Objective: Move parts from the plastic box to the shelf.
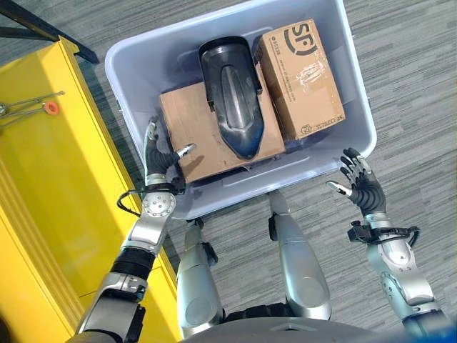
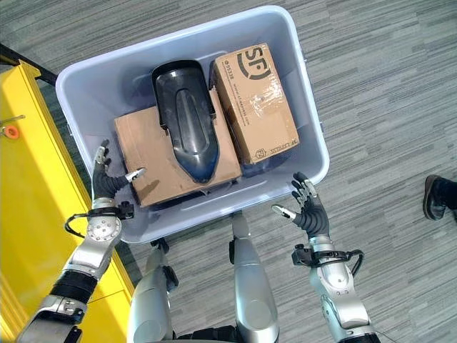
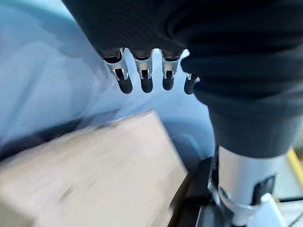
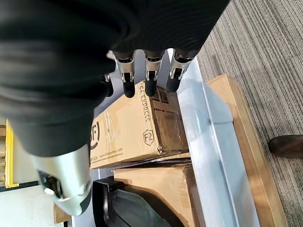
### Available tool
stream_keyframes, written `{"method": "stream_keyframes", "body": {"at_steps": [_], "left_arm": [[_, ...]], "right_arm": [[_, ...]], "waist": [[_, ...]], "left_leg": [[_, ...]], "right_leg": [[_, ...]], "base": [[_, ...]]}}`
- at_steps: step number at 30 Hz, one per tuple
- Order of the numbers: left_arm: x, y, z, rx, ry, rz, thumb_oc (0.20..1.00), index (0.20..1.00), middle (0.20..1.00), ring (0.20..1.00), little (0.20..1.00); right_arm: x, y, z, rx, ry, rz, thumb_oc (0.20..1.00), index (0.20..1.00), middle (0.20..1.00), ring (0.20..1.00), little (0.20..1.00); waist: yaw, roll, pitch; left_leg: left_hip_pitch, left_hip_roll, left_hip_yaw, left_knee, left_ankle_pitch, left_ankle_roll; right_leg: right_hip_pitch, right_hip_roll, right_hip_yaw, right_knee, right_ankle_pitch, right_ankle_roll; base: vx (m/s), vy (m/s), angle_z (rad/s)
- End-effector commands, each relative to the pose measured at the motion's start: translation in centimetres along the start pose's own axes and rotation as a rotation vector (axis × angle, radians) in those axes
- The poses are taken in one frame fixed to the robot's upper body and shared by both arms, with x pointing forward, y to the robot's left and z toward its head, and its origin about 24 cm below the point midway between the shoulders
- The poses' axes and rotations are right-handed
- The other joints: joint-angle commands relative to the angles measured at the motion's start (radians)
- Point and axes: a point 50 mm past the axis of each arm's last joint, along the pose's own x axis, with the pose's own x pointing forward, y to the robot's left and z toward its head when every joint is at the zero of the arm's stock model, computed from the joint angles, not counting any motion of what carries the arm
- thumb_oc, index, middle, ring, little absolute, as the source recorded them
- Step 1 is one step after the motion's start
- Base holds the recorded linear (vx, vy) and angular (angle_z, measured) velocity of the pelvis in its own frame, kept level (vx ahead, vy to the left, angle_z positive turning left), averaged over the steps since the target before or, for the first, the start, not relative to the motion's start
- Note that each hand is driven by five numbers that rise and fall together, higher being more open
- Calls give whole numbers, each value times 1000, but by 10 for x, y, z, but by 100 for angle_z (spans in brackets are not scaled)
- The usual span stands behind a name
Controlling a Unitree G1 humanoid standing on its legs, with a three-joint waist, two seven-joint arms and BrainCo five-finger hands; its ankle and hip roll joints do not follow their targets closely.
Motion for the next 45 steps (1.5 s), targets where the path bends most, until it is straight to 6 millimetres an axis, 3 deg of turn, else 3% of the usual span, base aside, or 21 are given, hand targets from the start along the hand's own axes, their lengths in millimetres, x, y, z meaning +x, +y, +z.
{"method": "stream_keyframes", "body": {"at_steps": [1,3,8,21,27,38,45], "left_arm": [[19,44,21,142,-159,122,1000,1000,1000,1000,1000],[22,44,33,107,-210,122,1000,1000,1000,1000,1000],[15,36,41,23,-244,84,1000,1000,1000,1000,1000],[-34,17,24,-267,-115,-115,1000,1000,1000,1000,1000],[-57,4,24,-389,-59,-241,1000,1000,1000,1000,1000],[-63,4,34,-457,-86,-283,1000,1000,1000,1000,1000],[-62,16,50,-474,-168,-266,1000,1000,1000,1000,1000]], "right_arm": [[10,-11,30,-14,-159,-21,1000,1000,1000,1000,1000],[10,-11,33,-17,-172,-9,1000,1000,1000,1000,1000],[13,-9,45,-32,-228,15,1000,1000,1000,1000,1000],[18,-4,64,-95,-308,58,1000,1000,1000,1000,1000],[36,8,82,-205,-377,115,1000,1000,1000,1000,1000],[67,22,97,-309,-416,150,1000,1000,1000,1000,1000],[102,28,103,-436,-393,138,1000,1000,1000,1000,1000]], "waist": [[1,-42,-7],[-2,-42,-9],[0,-41,-12],[30,-44,-45],[68,-57,-52],[122,-68,-48],[177,-54,-34]], "left_leg": [[38,-27,3,38,-40,19],[42,-26,7,37,-41,19],[44,-26,6,38,-43,20],[69,-31,-15,30,-50,26],[75,-31,-41,33,-55,30],[65,-35,-74,43,-56,39],[53,-40,-101,47,-53,42]], "right_leg": [[21,-112,-60,82,-108,96],[22,-110,-58,80,-108,98],[26,-109,-59,80,-108,99],[85,-119,-83,71,-115,101],[121,-124,-104,71,-123,102],[147,-134,-125,72,-130,97],[159,-143,-151,70,-131,94]], "base": [[0,0,0],[0,0,0],[0,0,0],[5,-7,4],[7,-28,14],[-11,-21,12],[-22,-12,9]]}}
